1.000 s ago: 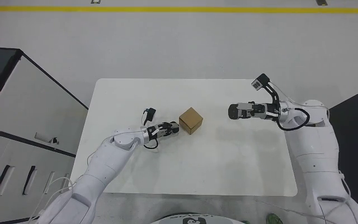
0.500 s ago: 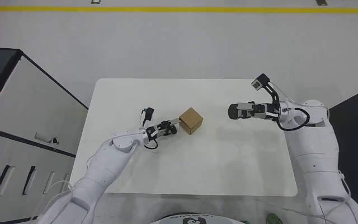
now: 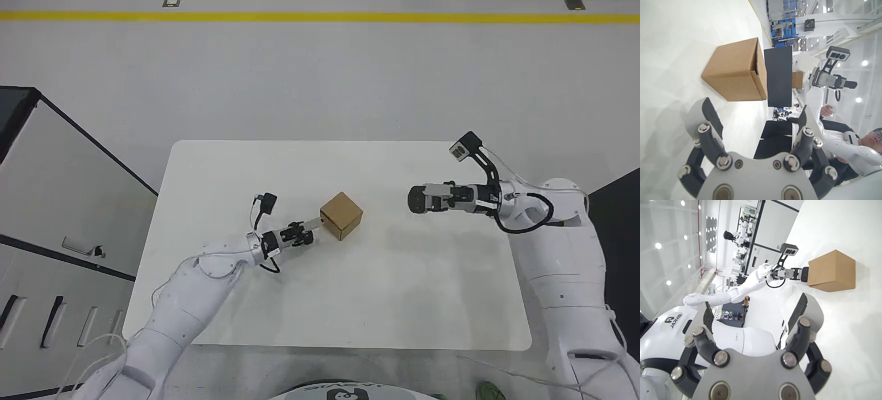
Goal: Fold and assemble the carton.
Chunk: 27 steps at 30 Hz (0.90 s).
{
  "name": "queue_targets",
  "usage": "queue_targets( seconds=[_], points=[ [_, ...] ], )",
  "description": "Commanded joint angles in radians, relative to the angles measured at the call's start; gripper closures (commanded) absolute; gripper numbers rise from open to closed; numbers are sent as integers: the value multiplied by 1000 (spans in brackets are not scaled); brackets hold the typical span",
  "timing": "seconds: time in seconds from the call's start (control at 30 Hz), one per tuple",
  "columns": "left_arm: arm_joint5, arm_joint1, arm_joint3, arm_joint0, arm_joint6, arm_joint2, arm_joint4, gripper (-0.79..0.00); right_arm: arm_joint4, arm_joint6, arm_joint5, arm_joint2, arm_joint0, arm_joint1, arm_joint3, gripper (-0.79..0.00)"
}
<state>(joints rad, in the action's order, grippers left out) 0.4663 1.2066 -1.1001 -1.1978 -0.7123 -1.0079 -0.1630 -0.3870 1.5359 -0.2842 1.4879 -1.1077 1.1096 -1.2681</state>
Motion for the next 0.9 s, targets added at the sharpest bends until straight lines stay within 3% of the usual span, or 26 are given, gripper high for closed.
queue_targets(
  seconds=[0.0,0.1,0.23,0.33,0.7,0.87],
  points=[
    [59,-4,-30,-17,65,0,98,-785,0,0,0,0,0,0,0,-785],
    [217,-15,-89,-42,18,-26,94,-785,0,0,0,0,0,0,0,-785],
    [338,-26,-111,-62,133,-64,320,-785,0,0,0,0,0,0,0,-785],
    [349,-24,-134,-72,273,-77,485,-785,0,0,0,0,0,0,0,-785],
    [343,-24,-133,-72,277,-78,489,-785,0,0,0,0,0,0,0,-785],
    [307,-18,-154,-74,506,-81,777,-785,0,0,0,0,0,0,0,-785]
  ],
)
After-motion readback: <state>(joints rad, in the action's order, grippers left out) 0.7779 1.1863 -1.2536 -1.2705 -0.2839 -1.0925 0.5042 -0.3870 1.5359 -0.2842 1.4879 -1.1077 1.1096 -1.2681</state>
